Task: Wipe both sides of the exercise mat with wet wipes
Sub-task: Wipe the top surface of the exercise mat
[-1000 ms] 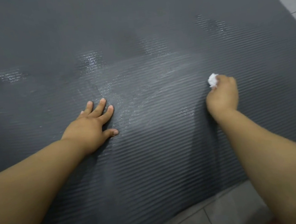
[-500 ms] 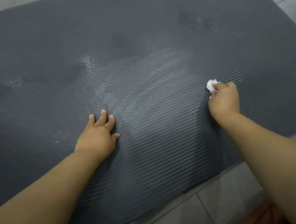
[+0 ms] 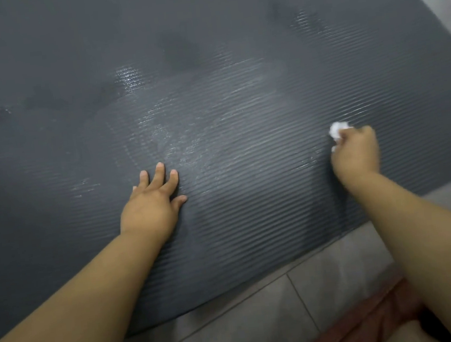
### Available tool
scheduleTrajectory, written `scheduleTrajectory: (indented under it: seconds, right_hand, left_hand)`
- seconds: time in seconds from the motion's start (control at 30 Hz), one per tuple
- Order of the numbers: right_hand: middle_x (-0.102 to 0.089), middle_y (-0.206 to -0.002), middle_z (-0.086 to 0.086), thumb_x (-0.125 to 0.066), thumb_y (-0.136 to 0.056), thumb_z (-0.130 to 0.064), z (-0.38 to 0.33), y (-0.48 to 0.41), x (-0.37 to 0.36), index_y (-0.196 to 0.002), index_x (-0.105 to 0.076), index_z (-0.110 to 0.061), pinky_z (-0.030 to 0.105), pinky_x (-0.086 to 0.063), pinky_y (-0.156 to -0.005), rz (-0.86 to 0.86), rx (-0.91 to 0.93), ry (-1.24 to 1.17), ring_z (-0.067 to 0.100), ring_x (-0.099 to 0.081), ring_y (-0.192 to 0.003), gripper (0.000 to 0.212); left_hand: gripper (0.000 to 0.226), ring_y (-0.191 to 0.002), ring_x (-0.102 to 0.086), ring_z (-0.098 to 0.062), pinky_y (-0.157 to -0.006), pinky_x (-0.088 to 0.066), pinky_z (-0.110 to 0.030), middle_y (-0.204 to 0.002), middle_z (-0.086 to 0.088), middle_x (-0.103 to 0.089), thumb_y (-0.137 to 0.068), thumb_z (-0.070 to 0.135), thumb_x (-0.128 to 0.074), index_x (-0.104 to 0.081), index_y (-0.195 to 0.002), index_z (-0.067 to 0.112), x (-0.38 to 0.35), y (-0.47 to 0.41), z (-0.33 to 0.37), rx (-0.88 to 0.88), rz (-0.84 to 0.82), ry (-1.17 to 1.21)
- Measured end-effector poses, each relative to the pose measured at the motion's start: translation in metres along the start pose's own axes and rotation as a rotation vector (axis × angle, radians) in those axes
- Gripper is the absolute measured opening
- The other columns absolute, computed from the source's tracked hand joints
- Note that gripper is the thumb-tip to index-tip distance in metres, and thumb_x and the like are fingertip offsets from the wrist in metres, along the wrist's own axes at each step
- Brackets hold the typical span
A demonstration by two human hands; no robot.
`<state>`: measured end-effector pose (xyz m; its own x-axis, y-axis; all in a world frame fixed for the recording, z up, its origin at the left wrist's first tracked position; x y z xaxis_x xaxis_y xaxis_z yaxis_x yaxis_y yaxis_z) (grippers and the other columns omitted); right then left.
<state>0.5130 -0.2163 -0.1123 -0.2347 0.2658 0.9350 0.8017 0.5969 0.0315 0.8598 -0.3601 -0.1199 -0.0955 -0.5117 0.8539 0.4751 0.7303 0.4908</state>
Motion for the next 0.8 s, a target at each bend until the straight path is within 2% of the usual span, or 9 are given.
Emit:
scheduleTrajectory:
  seconds: [0.1,0.2,0.3,0.33,0.4,0.5,0.6,0.73,0.8]
  right_hand:
    - [-0.05,-0.094,-0.002,-0.046,-0.089,-0.005,-0.006,0.017,-0.007,-0.107,-0.058,-0.003,0.021,-0.035,-0.075,0.047,-0.169,-0.07,0.03,-0.054,-0.1,0.022]
    - [-0.048,-0.096,-0.007,-0.044,-0.09,-0.01,-0.087,0.08,-0.037,-0.111,-0.06,-0.008,0.018,-0.039,-0.082,-0.058,0.248,-0.098,0.028,-0.054,-0.098,0.026]
    - [-0.059,-0.113,0.009,-0.042,-0.093,-0.021,-0.147,0.159,-0.061,-0.105,-0.061,-0.018,0.028,-0.048,-0.084,-0.418,0.738,-0.085,0.03,-0.059,-0.101,0.022]
    - [-0.06,-0.12,0.005,-0.043,-0.096,-0.028,-0.15,0.172,-0.061,-0.103,-0.06,-0.021,0.026,-0.044,-0.092,-0.504,0.866,-0.076,0.023,-0.056,-0.111,0.019]
    - [-0.057,-0.129,-0.004,-0.045,-0.097,-0.031,-0.139,0.158,-0.045,-0.111,-0.062,-0.023,0.015,-0.031,-0.099,-0.436,1.011,-0.009,0.01,-0.047,-0.122,0.023]
    - [-0.054,-0.123,0.014,-0.042,-0.092,-0.009,-0.066,0.071,-0.017,-0.119,-0.059,-0.012,0.034,-0.042,-0.086,-0.235,0.568,0.132,0.03,-0.051,-0.106,0.032]
    - [-0.045,-0.124,0.022,-0.043,-0.089,-0.003,0.013,0.024,0.015,-0.118,-0.054,-0.005,0.034,-0.036,-0.078,-0.079,-0.023,0.216,0.035,-0.048,-0.107,0.032]
    - [-0.056,-0.094,0.0,-0.043,-0.098,-0.023,-0.027,0.07,-0.004,-0.11,-0.055,-0.011,0.021,-0.03,-0.072,0.011,0.029,0.15,0.029,-0.054,-0.102,0.021]
    - [-0.051,-0.096,-0.005,-0.041,-0.098,-0.02,-0.078,0.116,-0.034,-0.116,-0.054,-0.011,0.019,-0.031,-0.073,-0.154,0.256,-0.001,0.029,-0.053,-0.102,0.024]
  left_hand:
    - [0.056,-0.145,0.002,-0.029,-0.118,-0.008,-0.04,-0.159,0.001,0.002,-0.099,0.042,-0.03,-0.013,-0.15,0.025,0.0,-0.001,0.001,-0.016,0.018,-0.034]
    - [0.057,-0.145,0.003,-0.028,-0.118,-0.007,-0.039,-0.159,0.001,0.003,-0.099,0.043,-0.03,-0.012,-0.15,0.026,-0.001,-0.002,0.0,-0.019,0.014,-0.031]
    - [0.057,-0.145,0.004,-0.027,-0.118,-0.007,-0.039,-0.159,0.003,0.004,-0.099,0.043,-0.031,-0.012,-0.15,0.027,-0.002,-0.001,-0.001,-0.018,-0.004,-0.018]
    - [0.058,-0.145,0.004,-0.026,-0.117,-0.008,-0.039,-0.159,0.003,0.004,-0.099,0.043,-0.032,-0.012,-0.15,0.027,-0.001,-0.001,-0.001,-0.017,-0.007,-0.018]
    - [0.057,-0.145,0.004,-0.026,-0.117,-0.009,-0.039,-0.159,0.003,0.005,-0.099,0.043,-0.032,-0.012,-0.15,0.028,0.001,0.001,-0.001,-0.016,-0.009,-0.022]
    - [0.057,-0.145,0.004,-0.026,-0.116,-0.011,-0.04,-0.159,0.004,0.005,-0.099,0.043,-0.031,-0.012,-0.15,0.027,0.002,0.001,0.001,-0.017,-0.015,-0.034]
    - [0.057,-0.145,0.001,-0.027,-0.115,-0.016,-0.041,-0.159,0.003,0.005,-0.099,0.044,-0.029,-0.011,-0.15,0.027,0.002,0.001,0.003,-0.016,-0.025,-0.09]
    - [0.057,-0.145,-0.003,-0.027,-0.112,-0.021,-0.039,-0.159,0.003,0.004,-0.1,0.044,-0.028,-0.01,-0.15,0.026,0.008,0.003,0.006,-0.026,-0.03,-0.146]
    - [0.057,-0.145,-0.004,-0.026,-0.112,-0.022,-0.038,-0.158,0.004,0.006,-0.1,0.044,-0.029,-0.009,-0.15,0.028,0.01,0.007,0.006,-0.032,-0.058,-0.155]
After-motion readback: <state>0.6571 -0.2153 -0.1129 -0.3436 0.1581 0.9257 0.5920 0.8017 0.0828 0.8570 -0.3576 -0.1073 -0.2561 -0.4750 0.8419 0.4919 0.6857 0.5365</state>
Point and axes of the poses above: each hand's wrist, its own y-axis away from the middle knuckle, its own x-axis out of the back of the hand, z = x × y, the point moved 7 cm from there along -y, towards the middle knuckle
